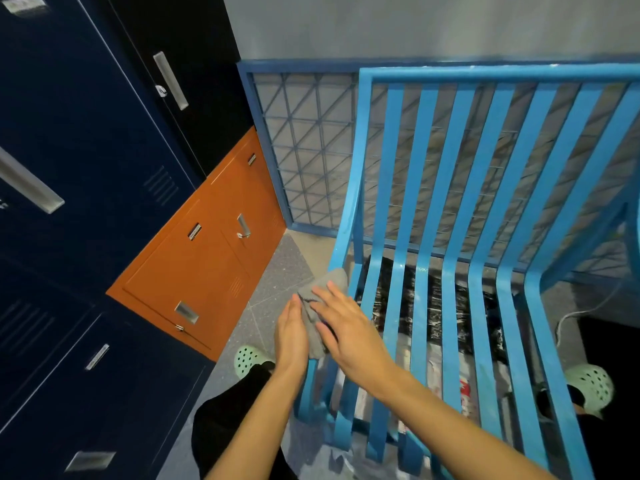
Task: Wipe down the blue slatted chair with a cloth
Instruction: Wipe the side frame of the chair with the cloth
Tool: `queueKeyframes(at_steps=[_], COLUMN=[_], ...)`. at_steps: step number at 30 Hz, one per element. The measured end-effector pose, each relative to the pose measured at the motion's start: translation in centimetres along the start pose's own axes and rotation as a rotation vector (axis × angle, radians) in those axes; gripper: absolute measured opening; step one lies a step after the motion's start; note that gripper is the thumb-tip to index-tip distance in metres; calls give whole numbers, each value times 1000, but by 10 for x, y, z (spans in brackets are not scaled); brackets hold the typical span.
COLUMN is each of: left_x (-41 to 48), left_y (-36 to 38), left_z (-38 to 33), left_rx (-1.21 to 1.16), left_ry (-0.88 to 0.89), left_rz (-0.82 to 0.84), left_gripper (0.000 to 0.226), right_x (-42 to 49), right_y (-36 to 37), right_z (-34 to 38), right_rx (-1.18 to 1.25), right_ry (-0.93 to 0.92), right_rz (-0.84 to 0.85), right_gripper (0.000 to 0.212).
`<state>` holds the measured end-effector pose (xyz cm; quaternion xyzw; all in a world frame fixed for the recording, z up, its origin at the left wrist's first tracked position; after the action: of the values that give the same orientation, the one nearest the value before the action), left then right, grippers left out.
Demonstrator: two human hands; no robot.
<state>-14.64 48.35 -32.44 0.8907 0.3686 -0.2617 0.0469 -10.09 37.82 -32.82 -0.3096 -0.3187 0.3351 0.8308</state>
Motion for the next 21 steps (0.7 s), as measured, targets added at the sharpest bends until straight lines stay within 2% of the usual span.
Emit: queueKeyframes(at_steps=[4,7,14,21], left_x=[12,7,-2,3], left_y=[1,1,-1,-3], left_z=[9,6,0,0], left_rx=[-13,-43,-43,-44], left_ry=[-14,39,121,171], left_rz=[-24,-56,-100,-52], left_gripper=[66,44,43,45], right_x=[-11,6,62,1], right_y=[6,-2,-18,-3], right_z=[7,-14,-57,5], right_rx=[13,-29,-116,-38], right_ry=[-14,-36,65,-25], right_rz=[36,54,52,126], right_gripper=[42,39,37,47])
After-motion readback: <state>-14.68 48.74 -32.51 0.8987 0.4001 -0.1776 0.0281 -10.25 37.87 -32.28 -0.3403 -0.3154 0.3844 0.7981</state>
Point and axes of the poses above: each hand's wrist, its own x-axis towards the middle knuckle, its own y-axis out of the palm, z = x × y, the point moved 3 cm from there along x, towards the middle knuckle, and after that the axes turned 7 degrees about -y, right-handed, at the moved point
